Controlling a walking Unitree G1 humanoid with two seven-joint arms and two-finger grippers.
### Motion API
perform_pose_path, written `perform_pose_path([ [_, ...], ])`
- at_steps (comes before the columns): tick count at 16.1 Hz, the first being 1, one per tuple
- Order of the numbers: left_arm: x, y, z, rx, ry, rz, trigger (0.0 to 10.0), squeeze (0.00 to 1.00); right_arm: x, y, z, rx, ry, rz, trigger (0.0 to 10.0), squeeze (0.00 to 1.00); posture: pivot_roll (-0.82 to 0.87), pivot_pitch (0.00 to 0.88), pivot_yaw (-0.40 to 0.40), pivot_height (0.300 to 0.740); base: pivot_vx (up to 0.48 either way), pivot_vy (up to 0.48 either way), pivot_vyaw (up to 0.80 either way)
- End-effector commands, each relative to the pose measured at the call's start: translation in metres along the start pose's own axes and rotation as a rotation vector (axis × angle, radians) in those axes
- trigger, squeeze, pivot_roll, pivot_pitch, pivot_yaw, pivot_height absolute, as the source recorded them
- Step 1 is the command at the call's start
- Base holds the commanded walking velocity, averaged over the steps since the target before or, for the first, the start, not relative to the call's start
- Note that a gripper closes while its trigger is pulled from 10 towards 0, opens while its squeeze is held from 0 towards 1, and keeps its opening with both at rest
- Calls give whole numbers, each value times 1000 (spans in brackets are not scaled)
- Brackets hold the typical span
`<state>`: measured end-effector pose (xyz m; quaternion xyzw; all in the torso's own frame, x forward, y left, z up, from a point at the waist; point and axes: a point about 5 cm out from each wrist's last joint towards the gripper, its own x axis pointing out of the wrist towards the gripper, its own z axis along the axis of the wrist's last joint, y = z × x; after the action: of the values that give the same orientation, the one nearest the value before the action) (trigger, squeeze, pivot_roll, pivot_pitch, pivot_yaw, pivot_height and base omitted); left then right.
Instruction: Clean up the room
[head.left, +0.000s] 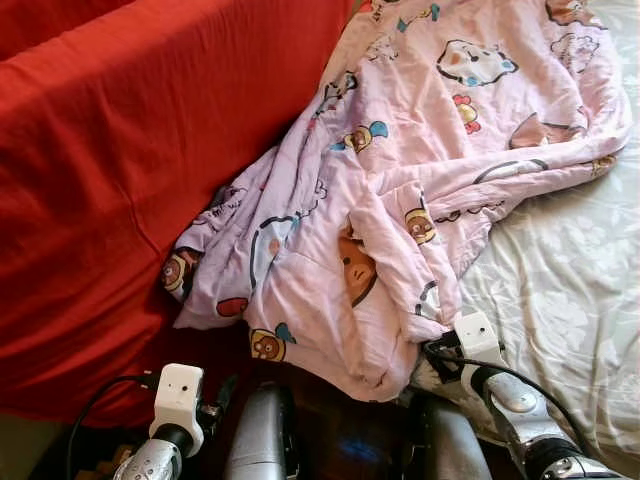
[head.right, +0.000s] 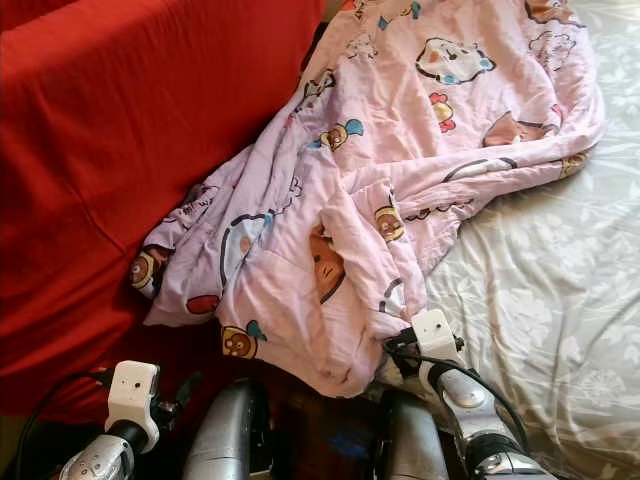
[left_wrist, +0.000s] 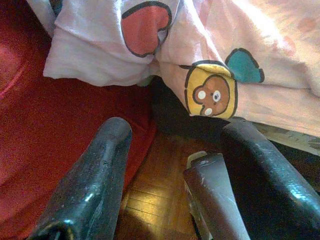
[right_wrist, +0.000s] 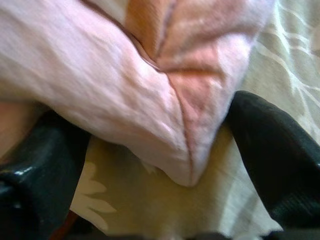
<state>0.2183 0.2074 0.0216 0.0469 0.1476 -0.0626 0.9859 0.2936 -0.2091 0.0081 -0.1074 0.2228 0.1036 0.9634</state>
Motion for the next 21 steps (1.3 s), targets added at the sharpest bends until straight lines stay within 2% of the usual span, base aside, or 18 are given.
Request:
perform_pose_path([
  [1, -7, 2, -8, -2, 42, 8, 10000, 0, 0, 5, -2, 21, -10, 21, 10000, 0, 186, 282, 92, 610, 0, 0, 0],
  [2, -7, 2, -8, -3, 44, 10, 10000, 0, 0, 5, -2, 18, -8, 22, 0, 0, 186, 282, 92, 610, 0, 0, 0],
  [14, -5, 0, -9, -11, 48, 18, 10000, 0, -2, 3, -5, 12, -1, 12, 0, 0, 180, 274, 81, 610, 0, 0, 0],
  [21, 13, 0, -2, -24, 25, 25, 10000, 0, 0, -3, 1, 28, -12, -17, 0, 0, 162, 214, 65, 610, 0, 0, 0],
])
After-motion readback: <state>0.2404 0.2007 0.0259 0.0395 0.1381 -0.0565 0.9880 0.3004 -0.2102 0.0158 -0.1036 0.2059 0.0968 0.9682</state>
